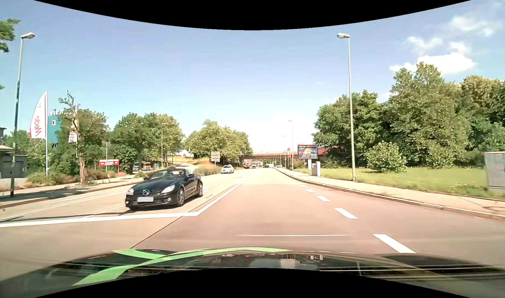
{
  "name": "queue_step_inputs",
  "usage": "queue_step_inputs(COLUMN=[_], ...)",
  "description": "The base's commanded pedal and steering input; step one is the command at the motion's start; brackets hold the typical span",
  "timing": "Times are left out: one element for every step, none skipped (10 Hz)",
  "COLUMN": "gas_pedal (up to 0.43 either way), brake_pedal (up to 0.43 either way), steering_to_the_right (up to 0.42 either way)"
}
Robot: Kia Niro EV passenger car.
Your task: Follow the waypoints while adhering to traffic rules and regulations
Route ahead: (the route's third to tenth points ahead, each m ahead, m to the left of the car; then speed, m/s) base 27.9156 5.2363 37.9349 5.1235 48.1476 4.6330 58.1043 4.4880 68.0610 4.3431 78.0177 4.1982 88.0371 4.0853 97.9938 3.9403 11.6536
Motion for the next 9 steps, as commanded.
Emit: queue_step_inputs(gas_pedal=[0.248, 0.248, 0.248, 0.248, 0.248, 0.248, 0.248, 0.248, 0.248], brake_pedal=[0.0, 0.0, 0.0, 0.0, 0.0, 0.0, 0.0, 0.0, 0.0], steering_to_the_right=[-0.006, -0.006, -0.006, -0.006, -0.006, -0.006, -0.005, -0.001, 0.002])
